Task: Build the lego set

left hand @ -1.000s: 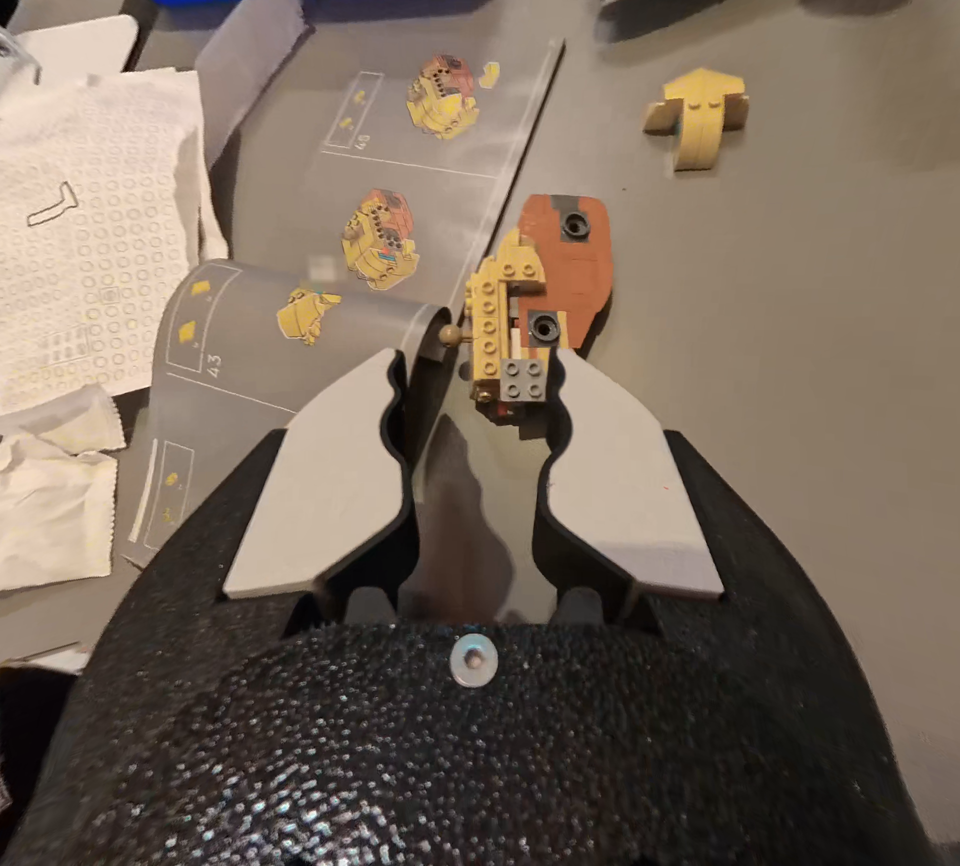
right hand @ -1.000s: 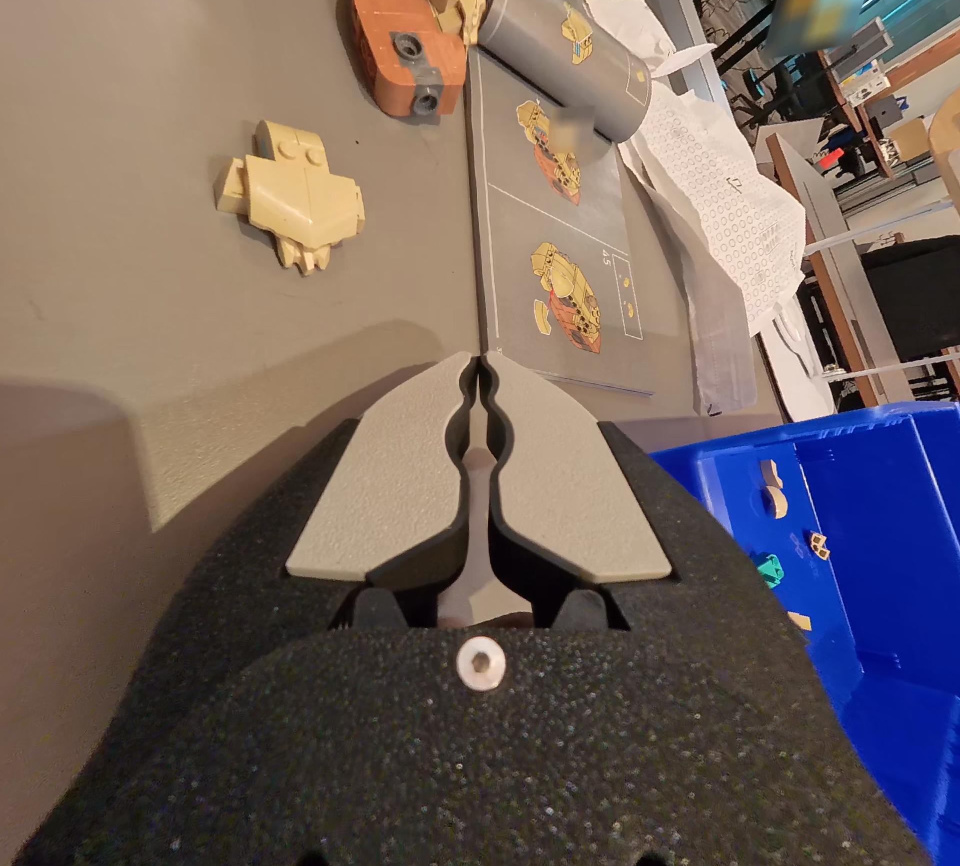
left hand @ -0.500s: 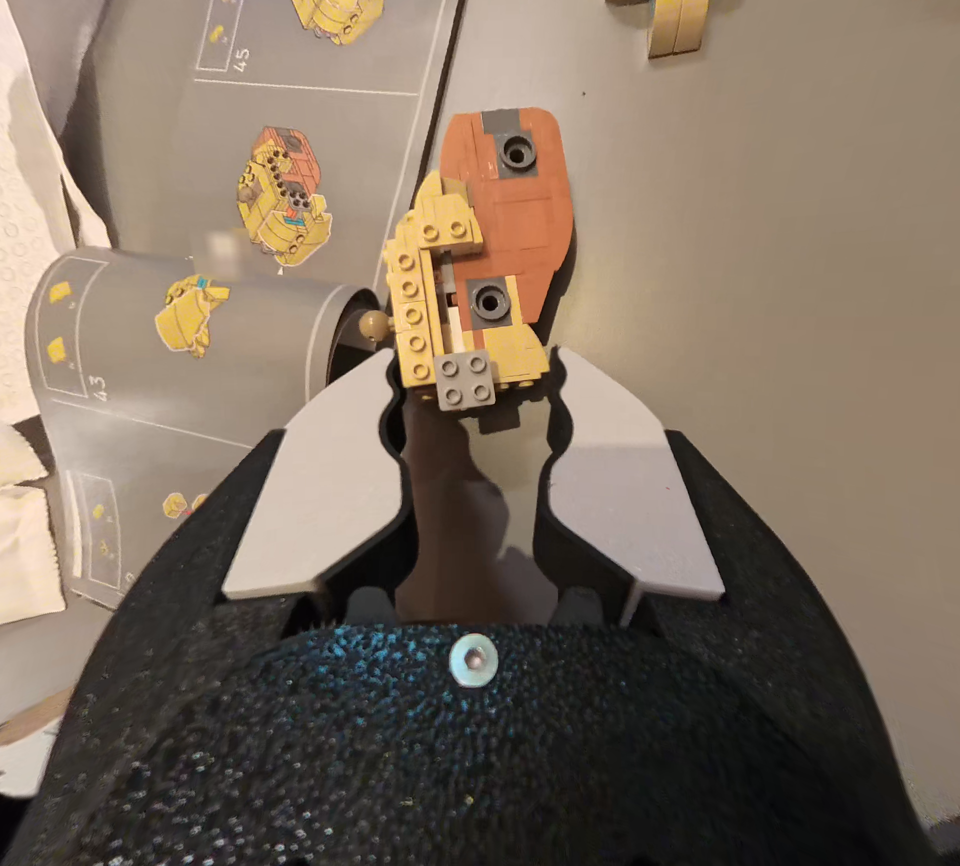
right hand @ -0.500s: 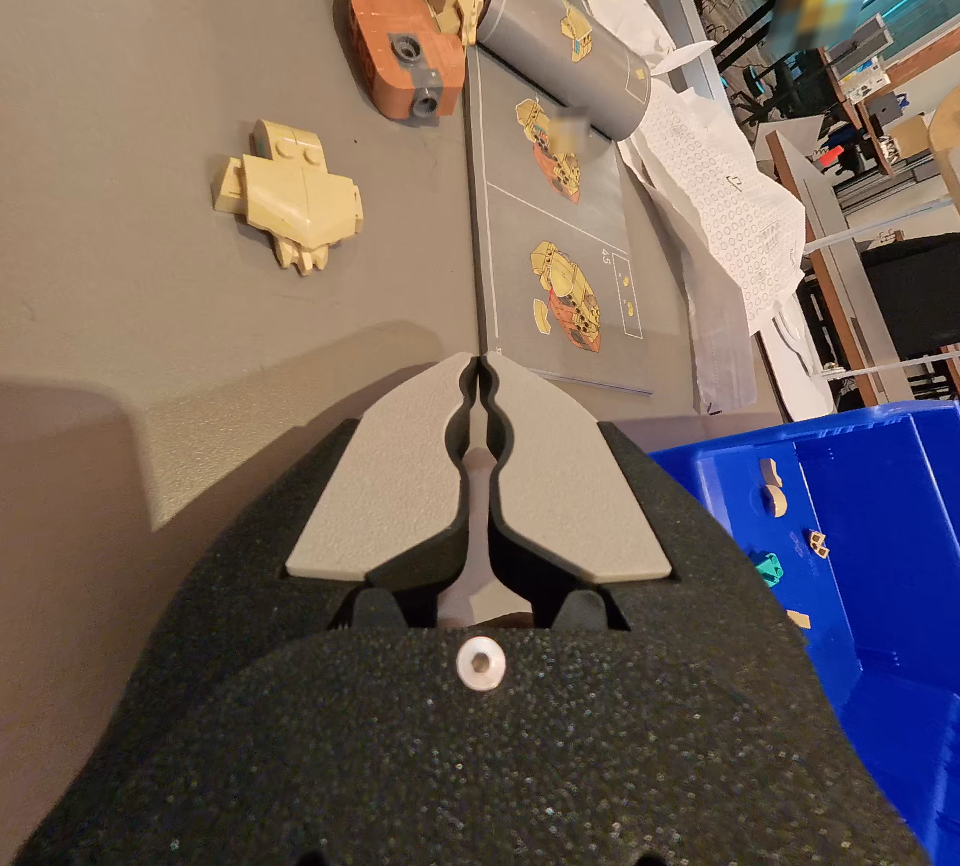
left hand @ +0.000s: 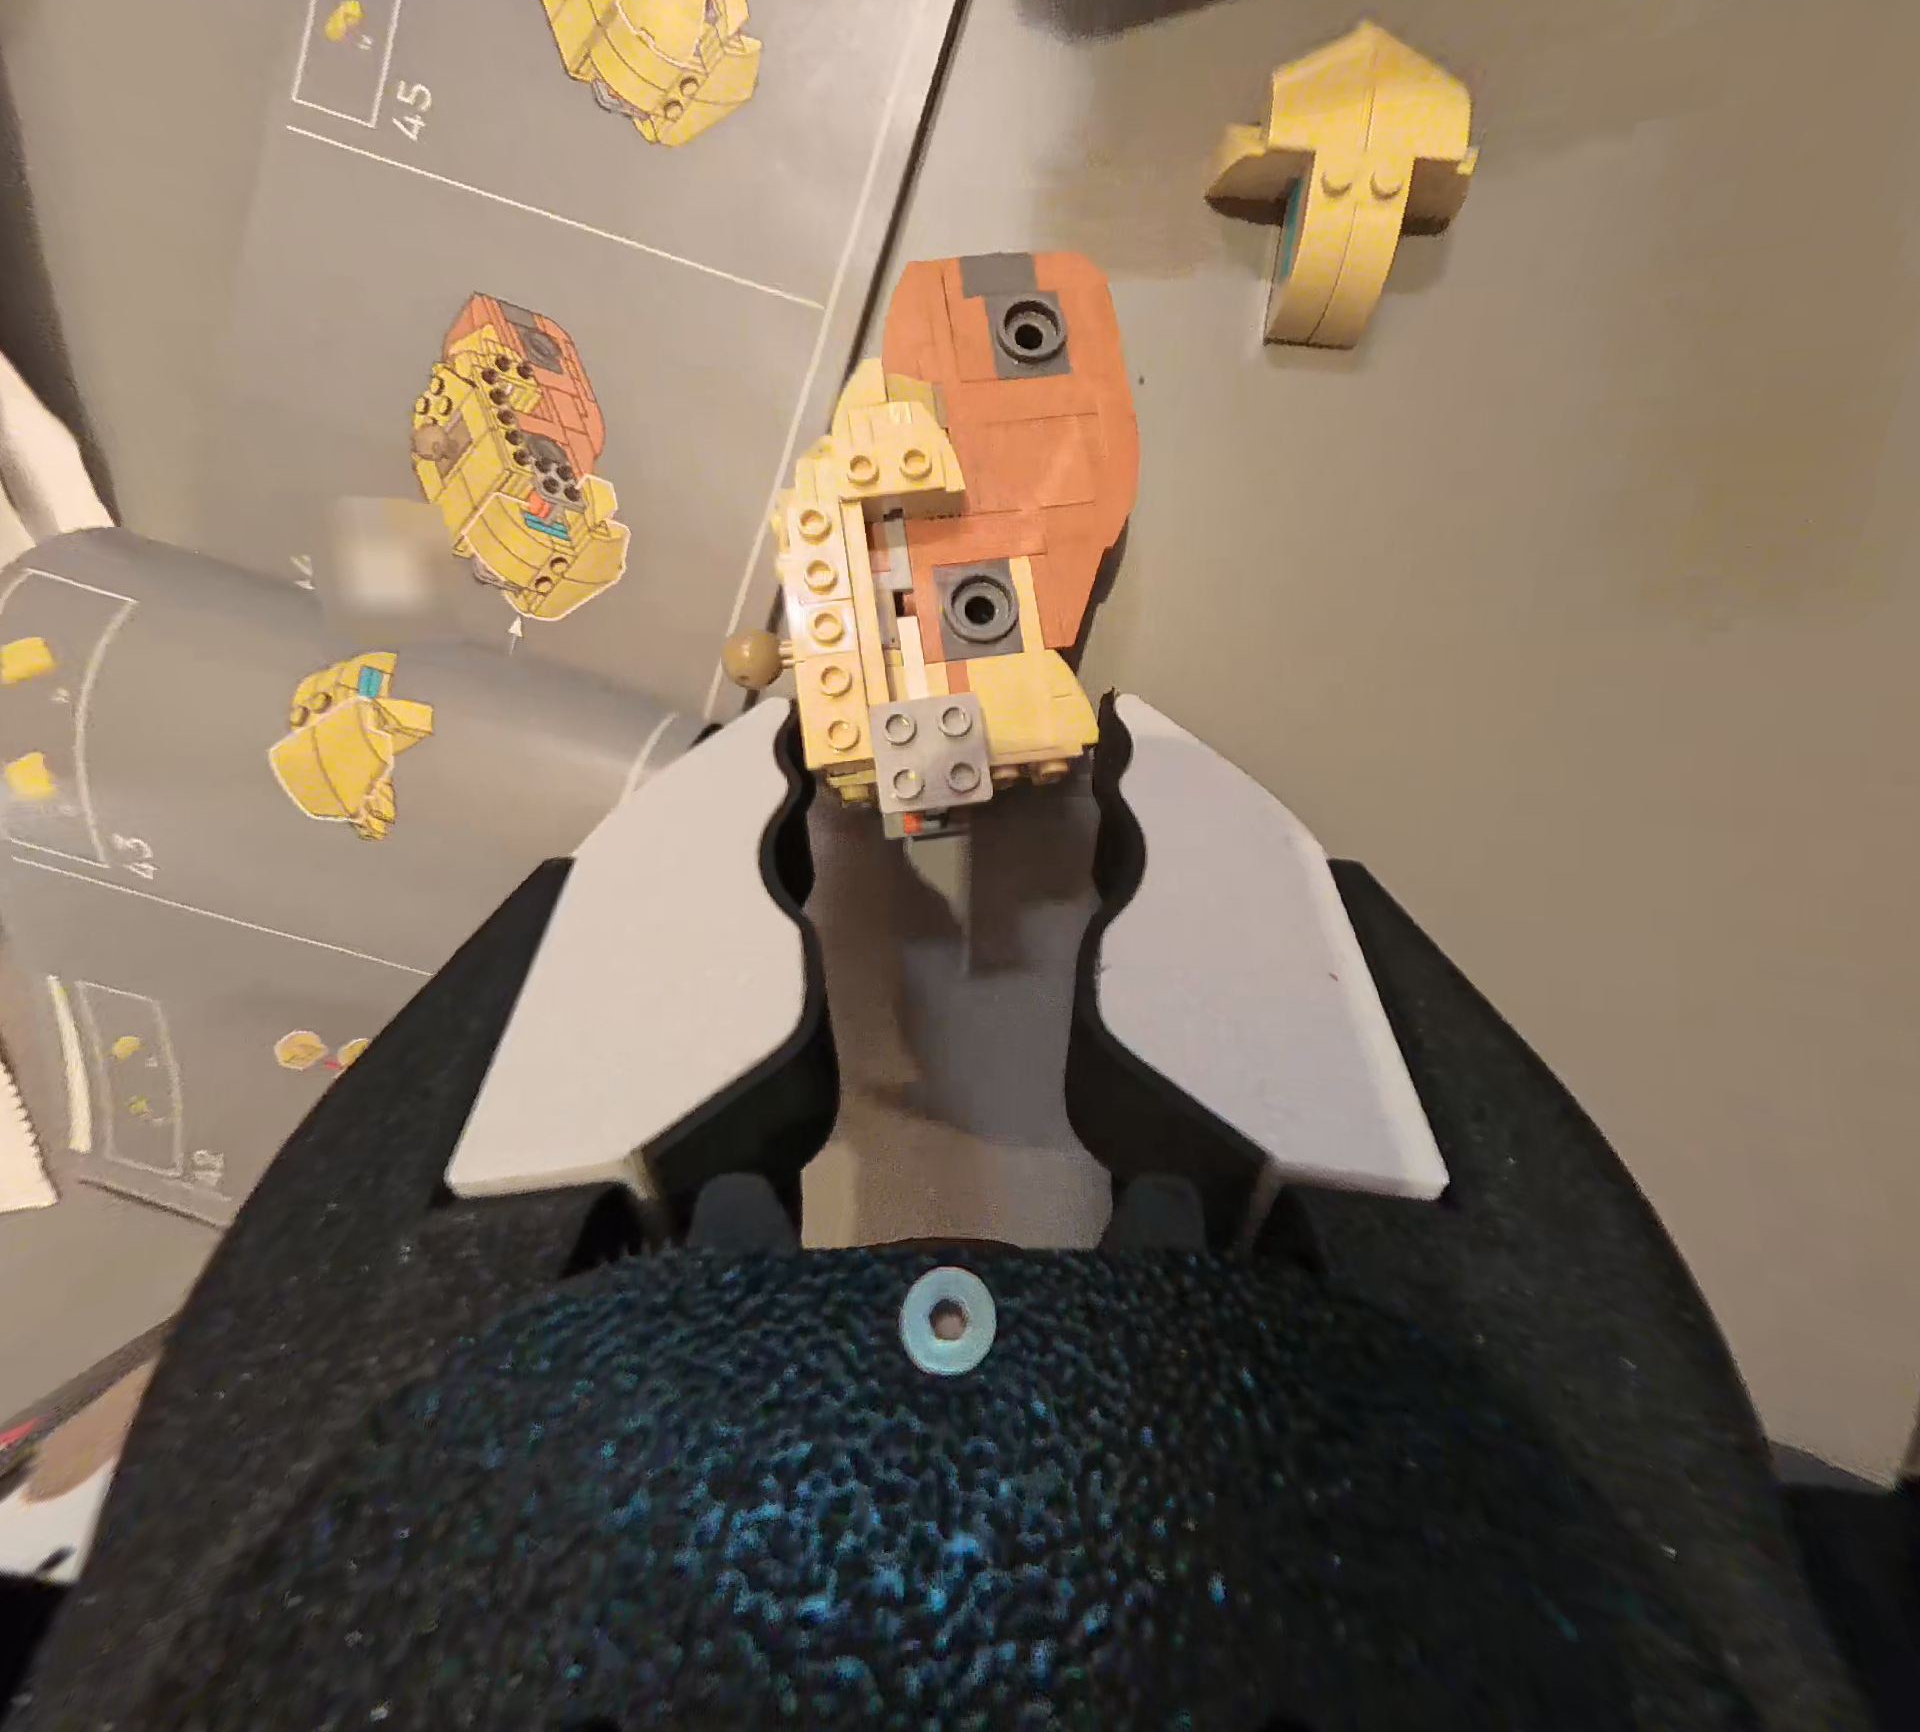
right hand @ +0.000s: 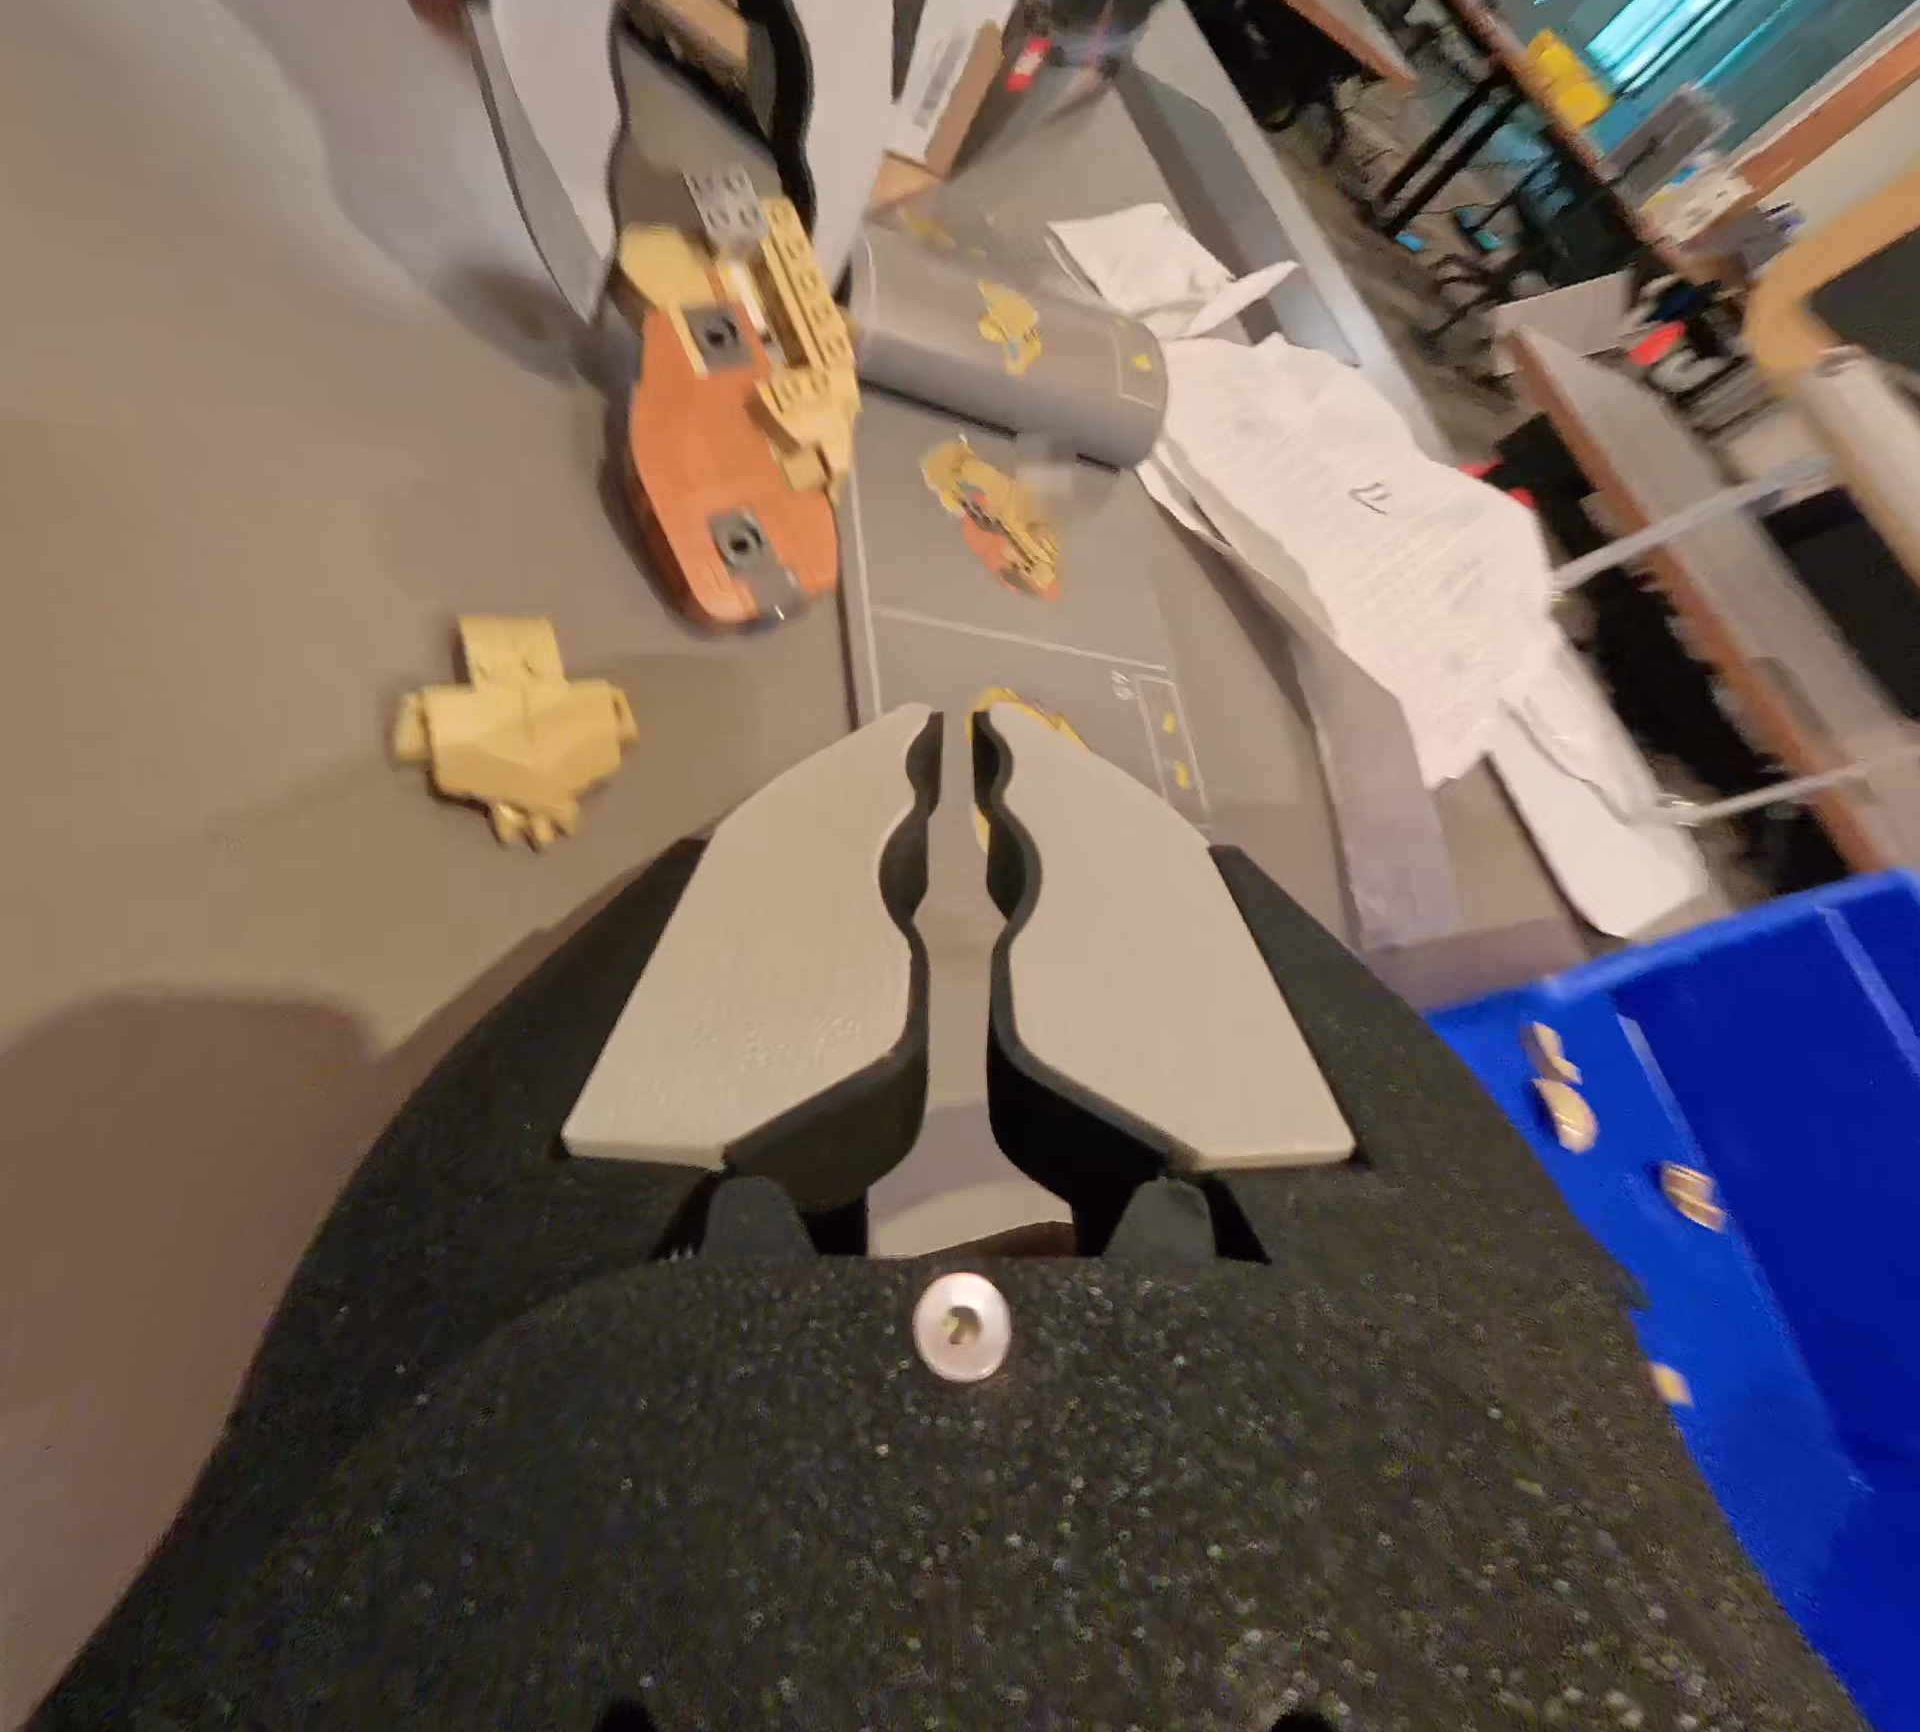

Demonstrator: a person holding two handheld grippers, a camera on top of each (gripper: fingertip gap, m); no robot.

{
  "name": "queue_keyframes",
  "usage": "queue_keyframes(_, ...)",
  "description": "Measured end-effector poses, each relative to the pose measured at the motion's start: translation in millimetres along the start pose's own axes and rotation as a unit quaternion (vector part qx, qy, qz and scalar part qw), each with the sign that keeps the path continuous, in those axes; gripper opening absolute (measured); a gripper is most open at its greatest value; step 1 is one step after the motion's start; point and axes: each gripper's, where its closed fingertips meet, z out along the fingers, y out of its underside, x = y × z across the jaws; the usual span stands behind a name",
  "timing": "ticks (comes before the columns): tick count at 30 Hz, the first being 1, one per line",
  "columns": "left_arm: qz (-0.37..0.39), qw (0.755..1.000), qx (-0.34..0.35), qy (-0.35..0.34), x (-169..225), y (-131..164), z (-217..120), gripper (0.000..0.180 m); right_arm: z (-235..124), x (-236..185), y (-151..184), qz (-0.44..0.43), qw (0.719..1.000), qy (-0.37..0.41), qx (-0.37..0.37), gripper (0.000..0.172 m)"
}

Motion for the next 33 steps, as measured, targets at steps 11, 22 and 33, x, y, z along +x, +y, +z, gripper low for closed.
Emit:
queue_keyframes(11, -0.024, 0.999, -0.031, -0.031, -9.2, -42.5, -12.3, 0.051, 53.4, -30.9, -30.4, 0.138, 0.977, -0.157, -0.037, 0.061)
queue_keyframes(22, -0.023, 0.999, -0.026, -0.027, -7.3, -44.7, -9.0, 0.051, 67.8, -32.7, -13.9, 0.152, 0.972, -0.156, -0.084, 0.072)
queue_keyframes(33, -0.020, 0.999, 0.040, -0.020, -4.0, -55.4, -15.2, 0.051, 71.3, -37.6, -17.5, 0.169, 0.967, -0.176, -0.070, 0.062)
